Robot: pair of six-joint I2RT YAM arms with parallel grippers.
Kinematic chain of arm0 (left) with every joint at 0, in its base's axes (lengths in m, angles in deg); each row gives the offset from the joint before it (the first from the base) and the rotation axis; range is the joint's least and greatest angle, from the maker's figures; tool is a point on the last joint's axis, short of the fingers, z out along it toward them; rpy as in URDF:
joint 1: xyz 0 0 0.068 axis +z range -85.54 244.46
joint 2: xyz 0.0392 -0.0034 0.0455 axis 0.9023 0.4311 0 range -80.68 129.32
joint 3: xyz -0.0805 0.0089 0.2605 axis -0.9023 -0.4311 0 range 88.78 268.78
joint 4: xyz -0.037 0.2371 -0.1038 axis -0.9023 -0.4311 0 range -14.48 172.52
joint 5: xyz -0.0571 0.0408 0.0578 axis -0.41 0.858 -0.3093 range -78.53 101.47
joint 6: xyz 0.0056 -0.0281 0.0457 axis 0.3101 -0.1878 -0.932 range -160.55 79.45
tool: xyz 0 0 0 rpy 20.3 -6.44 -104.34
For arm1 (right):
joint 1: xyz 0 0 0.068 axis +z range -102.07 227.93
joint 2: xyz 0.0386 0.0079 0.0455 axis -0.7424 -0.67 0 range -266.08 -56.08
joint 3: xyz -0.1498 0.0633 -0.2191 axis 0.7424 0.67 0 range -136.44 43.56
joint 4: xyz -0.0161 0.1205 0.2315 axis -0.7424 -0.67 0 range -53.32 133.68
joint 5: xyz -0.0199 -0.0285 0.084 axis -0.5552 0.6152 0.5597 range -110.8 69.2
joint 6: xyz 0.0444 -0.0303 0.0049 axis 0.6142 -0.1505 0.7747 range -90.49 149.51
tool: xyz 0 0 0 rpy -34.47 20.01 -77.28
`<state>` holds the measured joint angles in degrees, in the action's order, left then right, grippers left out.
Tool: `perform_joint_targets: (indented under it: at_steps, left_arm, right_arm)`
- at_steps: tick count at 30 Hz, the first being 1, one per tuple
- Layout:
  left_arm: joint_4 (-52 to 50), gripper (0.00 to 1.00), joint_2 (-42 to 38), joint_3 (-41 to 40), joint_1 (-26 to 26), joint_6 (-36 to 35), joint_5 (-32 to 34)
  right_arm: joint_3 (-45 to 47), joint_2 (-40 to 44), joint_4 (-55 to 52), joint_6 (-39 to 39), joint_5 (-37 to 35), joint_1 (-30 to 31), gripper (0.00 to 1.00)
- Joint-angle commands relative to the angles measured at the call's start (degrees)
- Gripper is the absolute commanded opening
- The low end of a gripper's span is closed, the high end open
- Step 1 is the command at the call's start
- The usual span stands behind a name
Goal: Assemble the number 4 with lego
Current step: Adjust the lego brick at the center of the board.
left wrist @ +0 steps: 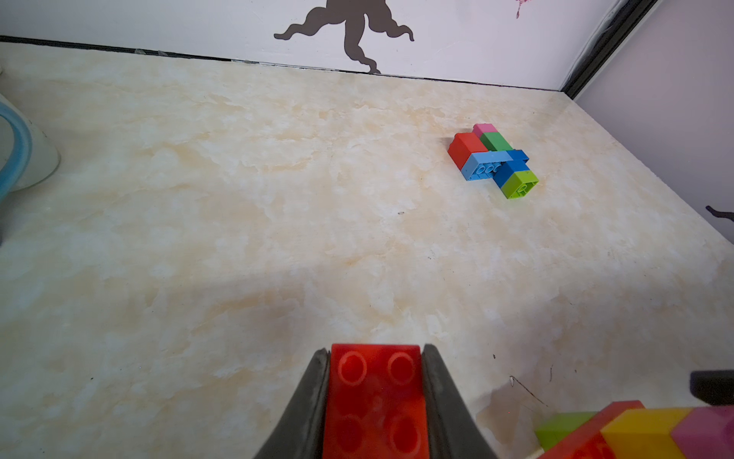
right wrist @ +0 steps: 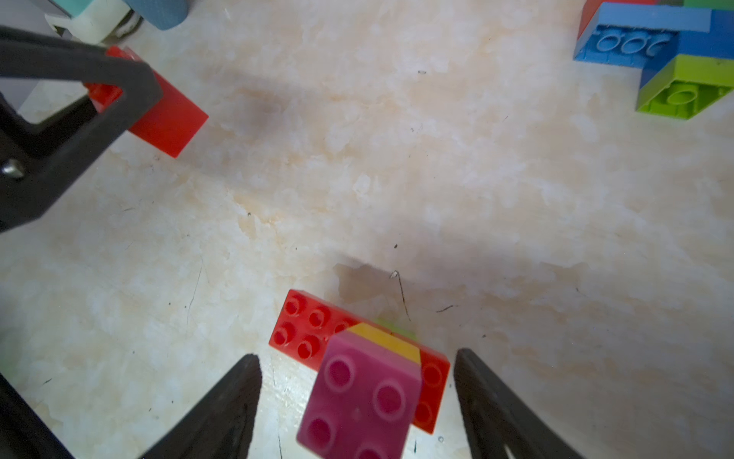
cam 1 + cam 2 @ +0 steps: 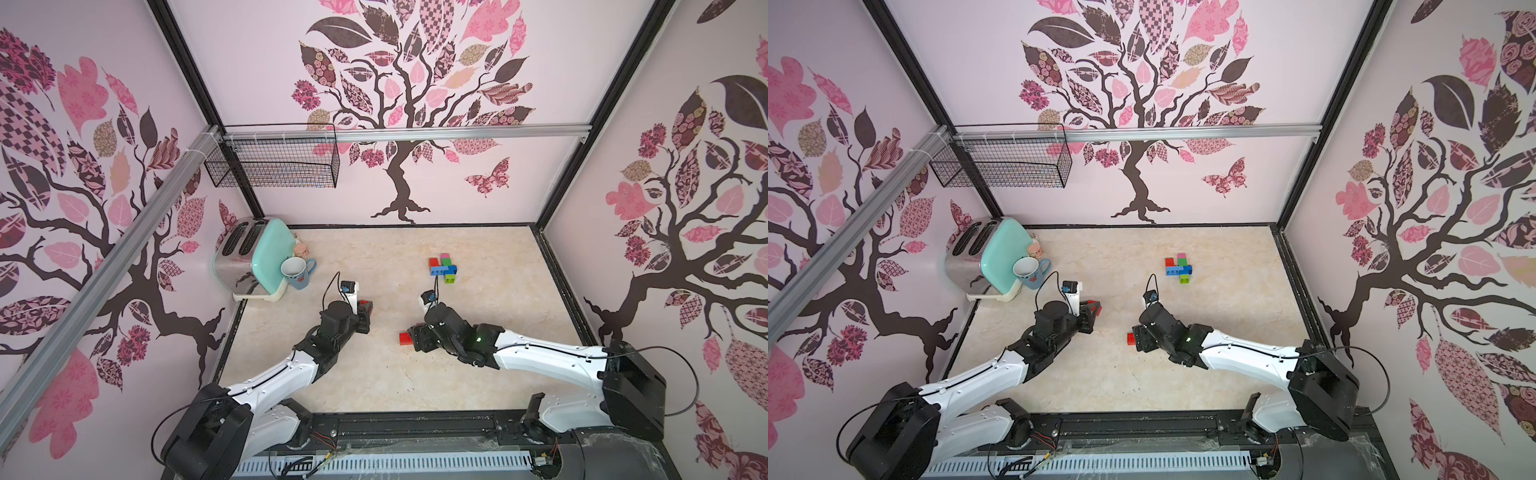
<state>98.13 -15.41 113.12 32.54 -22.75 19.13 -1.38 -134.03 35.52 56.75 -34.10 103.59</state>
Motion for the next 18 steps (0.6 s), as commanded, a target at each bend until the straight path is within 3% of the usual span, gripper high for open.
perform_joint_targets:
  at_steps: [1, 6, 18]
  left_arm:
    - [-0.9, 0.0, -0.3, 3.3, 0.1, 0.1, 0.7]
    - [-3.4, 0.0, 0.1, 5.0, 0.1, -0.1, 1.5]
    - [-5.9, 0.0, 1.3, 6.7, 0.1, 1.1, 3.5]
  right_arm:
    - [-1.8, -2.1, -5.7, 0.2, -1.6, 0.1, 0.76]
    - [-3.3, -4.1, -9.1, 0.4, -3.9, 0.4, 0.7]
    - [-3.4, -6.4, -1.8, -4.7, -4.9, 1.4, 0.53]
